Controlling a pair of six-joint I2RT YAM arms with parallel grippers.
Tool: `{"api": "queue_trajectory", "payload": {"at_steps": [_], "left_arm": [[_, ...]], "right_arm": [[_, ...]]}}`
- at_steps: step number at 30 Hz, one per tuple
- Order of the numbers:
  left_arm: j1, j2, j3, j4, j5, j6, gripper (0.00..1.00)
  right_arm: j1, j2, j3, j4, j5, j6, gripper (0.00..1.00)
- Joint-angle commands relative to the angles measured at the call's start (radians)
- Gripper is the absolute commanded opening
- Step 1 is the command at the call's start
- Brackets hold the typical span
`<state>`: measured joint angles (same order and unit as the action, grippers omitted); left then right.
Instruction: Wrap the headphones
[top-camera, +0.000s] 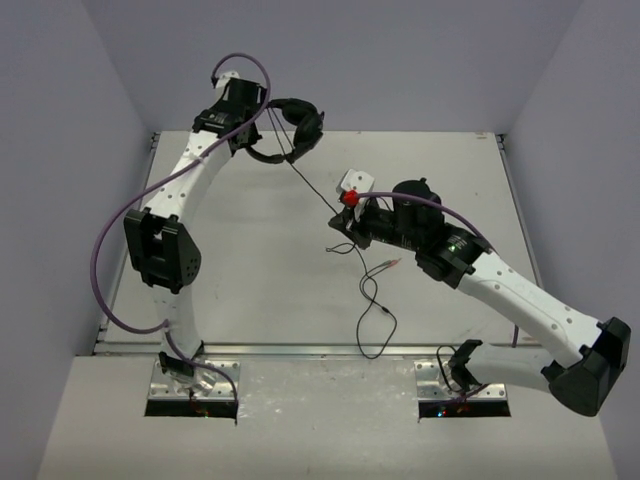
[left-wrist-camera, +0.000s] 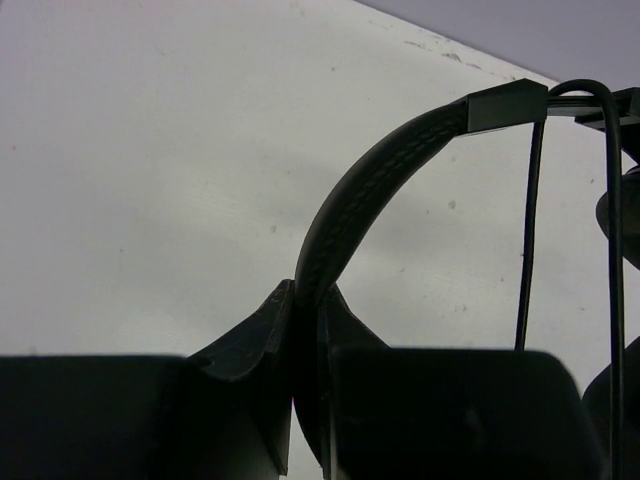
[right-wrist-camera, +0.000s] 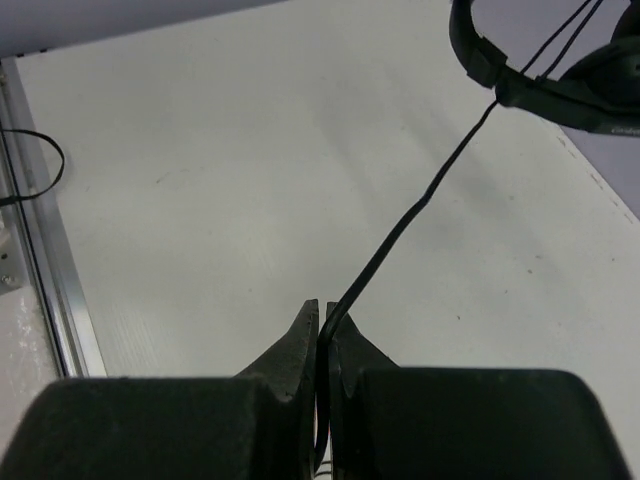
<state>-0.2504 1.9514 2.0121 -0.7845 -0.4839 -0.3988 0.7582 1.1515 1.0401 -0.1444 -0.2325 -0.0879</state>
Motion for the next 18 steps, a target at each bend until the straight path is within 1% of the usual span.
{"api": "queue_trajectory", "payload": {"at_steps": [1, 2, 3, 4, 6, 7, 9, 10, 11, 13, 15, 18], "left_arm": [[0.103, 0.006, 0.042, 0.051, 0.169, -0.092, 0.00], [0.135, 0.010, 0.040, 0.053, 0.229, -0.110, 0.00], [0.146, 0.015, 0.040, 0.056, 0.251, -0.112, 0.00], [0.155, 0.030, 0.056, 0.045, 0.243, -0.107, 0.00], [0.148, 0.037, 0.060, 0.044, 0.199, -0.094, 0.00], [0.134, 0.027, 0.036, 0.051, 0.142, -0.091, 0.00], [0.112, 0.003, -0.018, 0.091, 0.093, -0.080, 0.00], [0.090, -0.020, -0.039, 0.114, 0.065, -0.078, 0.00], [0.077, -0.028, -0.065, 0.120, 0.018, -0.081, 0.00], [0.071, -0.039, -0.069, 0.111, 0.021, -0.107, 0.00], [0.071, -0.040, -0.056, 0.088, 0.015, -0.124, 0.00], [0.010, -0.043, -0.024, 0.061, -0.091, -0.109, 0.00]], "right_arm": [[0.012, -0.056, 0.015, -0.049, 0.032, -0.055, 0.01], [0.013, -0.070, -0.024, -0.038, 0.035, -0.055, 0.01], [0.015, -0.091, -0.044, -0.035, 0.048, -0.053, 0.01], [0.029, -0.098, -0.061, -0.035, 0.064, -0.050, 0.01], [0.056, -0.093, -0.055, -0.044, 0.042, -0.046, 0.01], [0.067, -0.084, -0.023, -0.050, 0.042, -0.047, 0.01], [0.085, -0.056, 0.024, -0.081, 0.038, -0.053, 0.01], [0.098, -0.027, 0.079, -0.092, 0.032, -0.055, 0.01], [0.099, -0.012, 0.104, -0.106, 0.024, -0.052, 0.01], [0.099, 0.022, 0.150, -0.113, 0.002, -0.046, 0.01], [0.105, 0.045, 0.163, -0.118, -0.014, -0.032, 0.01], [0.125, 0.088, 0.182, -0.104, -0.033, -0.023, 0.01]]}}
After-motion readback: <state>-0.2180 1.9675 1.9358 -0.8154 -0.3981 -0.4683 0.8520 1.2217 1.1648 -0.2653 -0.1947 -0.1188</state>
